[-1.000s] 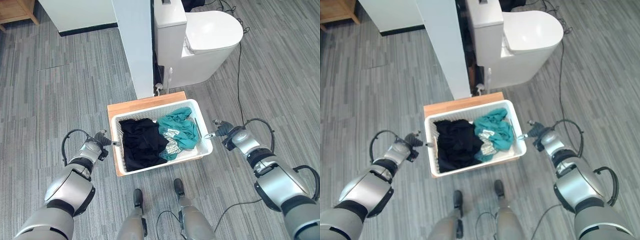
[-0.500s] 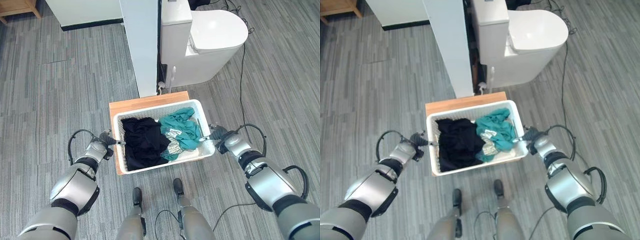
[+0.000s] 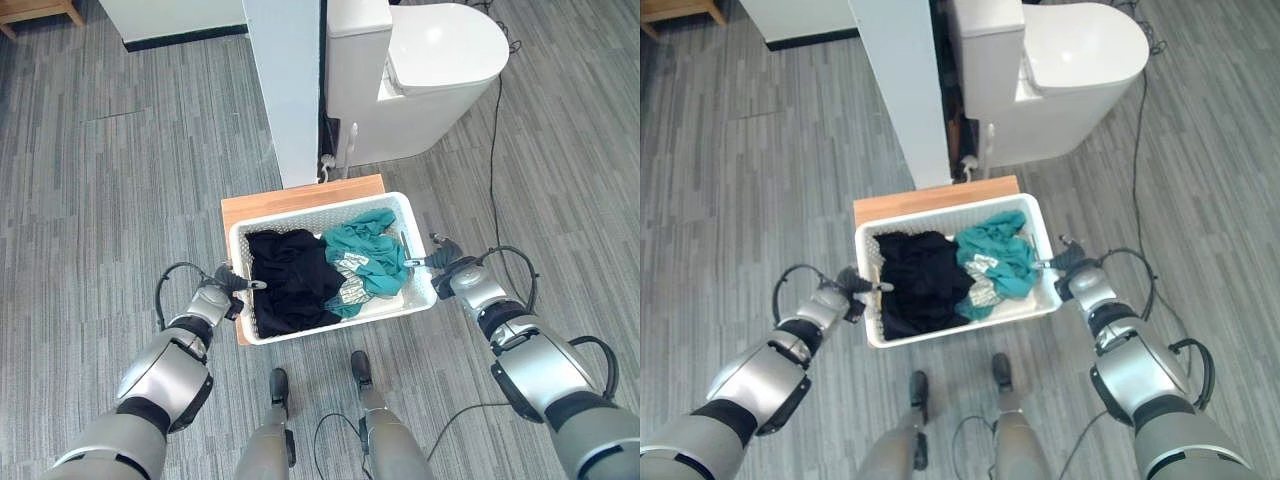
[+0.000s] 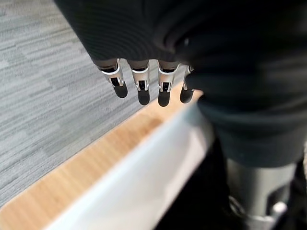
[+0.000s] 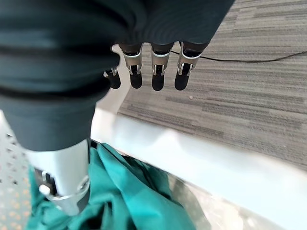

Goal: Grab the laundry basket,head to the washer,open it,put in the laundry and shut it.

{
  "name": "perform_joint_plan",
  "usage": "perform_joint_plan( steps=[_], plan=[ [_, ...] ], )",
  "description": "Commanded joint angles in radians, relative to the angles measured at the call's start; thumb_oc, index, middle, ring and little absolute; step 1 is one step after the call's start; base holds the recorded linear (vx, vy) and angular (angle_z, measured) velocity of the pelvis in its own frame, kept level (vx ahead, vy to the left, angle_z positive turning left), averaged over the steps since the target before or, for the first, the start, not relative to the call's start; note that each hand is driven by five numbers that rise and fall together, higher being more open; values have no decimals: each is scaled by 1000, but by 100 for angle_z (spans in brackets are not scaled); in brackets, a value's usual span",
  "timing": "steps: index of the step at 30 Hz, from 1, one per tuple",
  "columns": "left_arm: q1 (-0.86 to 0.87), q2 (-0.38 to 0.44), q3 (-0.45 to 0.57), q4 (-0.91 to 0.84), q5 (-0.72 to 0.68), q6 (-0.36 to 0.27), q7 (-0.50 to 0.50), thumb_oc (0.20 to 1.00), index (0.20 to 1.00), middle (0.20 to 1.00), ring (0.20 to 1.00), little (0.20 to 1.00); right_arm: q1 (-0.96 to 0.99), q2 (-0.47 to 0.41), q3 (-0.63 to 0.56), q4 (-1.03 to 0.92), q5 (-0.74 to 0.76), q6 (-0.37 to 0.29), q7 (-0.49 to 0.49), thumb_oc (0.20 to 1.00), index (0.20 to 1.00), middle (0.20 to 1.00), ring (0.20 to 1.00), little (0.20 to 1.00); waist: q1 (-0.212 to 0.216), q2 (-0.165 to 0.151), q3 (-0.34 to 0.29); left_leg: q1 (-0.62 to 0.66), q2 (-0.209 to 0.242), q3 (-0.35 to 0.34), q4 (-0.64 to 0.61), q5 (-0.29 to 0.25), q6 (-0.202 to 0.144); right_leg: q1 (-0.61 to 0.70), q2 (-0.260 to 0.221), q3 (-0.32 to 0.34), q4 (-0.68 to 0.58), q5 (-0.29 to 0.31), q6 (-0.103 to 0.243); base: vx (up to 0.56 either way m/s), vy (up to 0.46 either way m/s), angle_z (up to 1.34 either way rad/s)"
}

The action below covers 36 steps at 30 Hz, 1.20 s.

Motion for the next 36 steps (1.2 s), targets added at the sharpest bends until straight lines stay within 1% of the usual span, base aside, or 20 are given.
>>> perform_joint_plan(
  steps=[1, 6, 8, 17, 19, 23, 25, 29, 30, 32, 33, 34, 35, 36],
  plan=[
    [-100, -10, -13, 90, -9, -15, 27, 1000, 1000, 1000, 1000, 1000, -91, 0, 12, 67, 23, -25, 1, 1000, 1000, 1000, 1000, 1000, 6, 21, 43, -37, 2, -69, 2, 27, -2, 20, -47, -31, -2, -30, 89, 0, 0, 0],
    [-117, -14, -13, 61, -15, -27, 51, 1000, 1000, 1000, 1000, 1000, -98, 0, 9, 39, 48, -42, -10, 1000, 1000, 1000, 1000, 1000, 6, 18, 58, -65, -1, -71, 2, 36, -2, -8, -46, -27, -2, -21, 90, 0, 0, 0],
    [-129, -30, -27, 49, -3, -30, 57, 1000, 1000, 1000, 1000, 1000, -106, -8, 11, 36, 53, -52, -20, 1000, 1000, 1000, 1000, 1000, 9, 17, 65, -89, 0, -77, 2, 44, -5, -28, -46, -32, -2, -16, 92, 0, 0, 0],
    [-164, -66, -43, 20, -7, -39, 92, 1000, 1000, 1000, 1000, 1000, -116, -12, 4, -17, 40, -72, -77, 1000, 1000, 1000, 1000, 1000, 14, 19, 64, -105, -5, -91, 2, 45, -5, -37, -51, -38, -2, -19, 93, 2, 0, 3],
    [-169, -71, -28, 1, -34, -49, 112, 1000, 1000, 1000, 1000, 1000, -102, -17, -9, -62, 31, -81, -102, 1000, 1000, 1000, 1000, 1000, 17, 23, 60, -97, -6, -95, 2, 40, -4, -28, -54, -42, -2, -22, 92, 16, 8, 4],
    [-165, -82, -1, -11, -75, -59, 133, 1000, 1000, 1000, 1000, 1000, -88, -20, -25, -92, 25, -88, -131, 1000, 1000, 1000, 1000, 1000, 21, 28, 58, -92, -8, -99, 2, 39, -4, -23, -58, -47, -2, -25, 91, 3, 3, 6],
    [-160, -92, 23, -17, -118, -65, 151, 1000, 1000, 1000, 1000, 1000, -81, -19, -45, -107, 33, -95, -157, 1000, 1000, 1000, 1000, 1000, 22, 31, 57, -92, -10, -101, 2, 38, -3, -22, -59, -50, -2, -26, 91, -13, 7, 7],
    [-155, -100, 36, -17, -142, -70, 158, 1000, 1000, 1000, 1000, 1000, -75, -14, -60, -109, 40, -101, -173, 1000, 1000, 1000, 1000, 1000, 25, 32, 53, -93, -11, -102, 2, 37, -2, -23, -61, -54, -2, -27, 91, -2, 1, 1],
    [-153, -94, 39, -17, -153, -69, 160, 1000, 1000, 1000, 1000, 1000, -76, -18, -58, -142, 43, -99, -175, 1000, 1000, 1000, 1000, 1000, 23, 31, 51, -95, -11, -100, 2, 38, -3, -25, -61, -52, -2, -26, 92, 0, 0, 0],
    [-152, -102, 44, -18, -166, -72, 164, 1000, 1000, 1000, 1000, 1000, -68, -14, -68, -123, 50, -103, -178, 1000, 1000, 1000, 1000, 1000, 24, 31, 51, -98, -11, -102, 2, 39, -3, -28, -61, -51, -2, -25, 91, 0, 0, 0],
    [-153, -105, 40, -14, -165, -72, 162, 802, 802, 802, 802, 802, -72, -14, -66, -112, 53, -104, -176, 1000, 1000, 1000, 1000, 1000, 24, 32, 51, -100, -11, -103, 2, 40, -3, -30, -61, -53, -2, -25, 91, 0, 0, 0],
    [-153, -105, 40, -14, -165, -72, 162, 702, 702, 702, 702, 702, -73, -14, -66, -112, 53, -104, -176, 1000, 1000, 1000, 1000, 1000, 24, 32, 51, -100, -11, -103, 2, 40, -3, -30, -61, -53, -2, -25, 91, 0, 0, 0],
    [-156, -106, 37, -14, -166, -72, 161, 319, 319, 319, 319, 319, -77, -13, -64, -113, 69, -106, -174, 567, 567, 567, 567, 567, 23, 33, 51, -103, -10, -102, 2, 41, -4, -34, -62, -53, -2, -23, 91, 0, 0, 0],
    [-154, -107, 36, -13, -163, -70, 158, 200, 200, 200, 200, 200, -75, -10, -65, -114, 74, -108, -171, 319, 319, 319, 319, 319, 23, 33, 51, -104, -11, -102, 2, 41, -4, -35, -62, -53, -2, -23, 91, 0, 0, 0]
  ],
)
